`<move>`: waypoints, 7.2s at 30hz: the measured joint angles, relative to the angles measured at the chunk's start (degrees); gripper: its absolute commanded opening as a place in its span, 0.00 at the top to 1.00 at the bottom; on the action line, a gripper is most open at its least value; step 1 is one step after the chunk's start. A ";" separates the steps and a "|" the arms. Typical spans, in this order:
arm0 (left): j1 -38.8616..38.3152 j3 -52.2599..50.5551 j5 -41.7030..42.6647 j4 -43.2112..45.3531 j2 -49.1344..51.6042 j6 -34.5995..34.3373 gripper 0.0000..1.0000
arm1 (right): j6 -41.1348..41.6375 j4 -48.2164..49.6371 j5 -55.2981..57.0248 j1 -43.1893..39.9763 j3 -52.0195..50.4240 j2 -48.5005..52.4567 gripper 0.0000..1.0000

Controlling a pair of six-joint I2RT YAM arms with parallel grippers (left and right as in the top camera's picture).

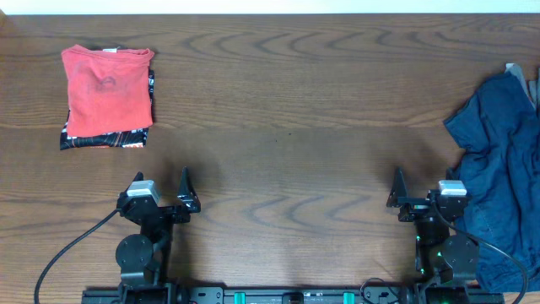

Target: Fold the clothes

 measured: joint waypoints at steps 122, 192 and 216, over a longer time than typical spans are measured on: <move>0.00 32.37 1.97 -34.32 29.27 -3.34 0.02 | 2.89 -29.99 1.60 -0.26 38.97 52.33 0.01; 0.00 43.08 3.28 -34.71 40.61 -3.34 0.02 | -2.54 -30.49 -18.43 -25.44 76.54 78.20 0.99; 0.00 43.10 4.85 -30.36 48.65 -3.39 0.02 | 5.40 -21.11 -30.14 8.39 78.86 87.62 0.40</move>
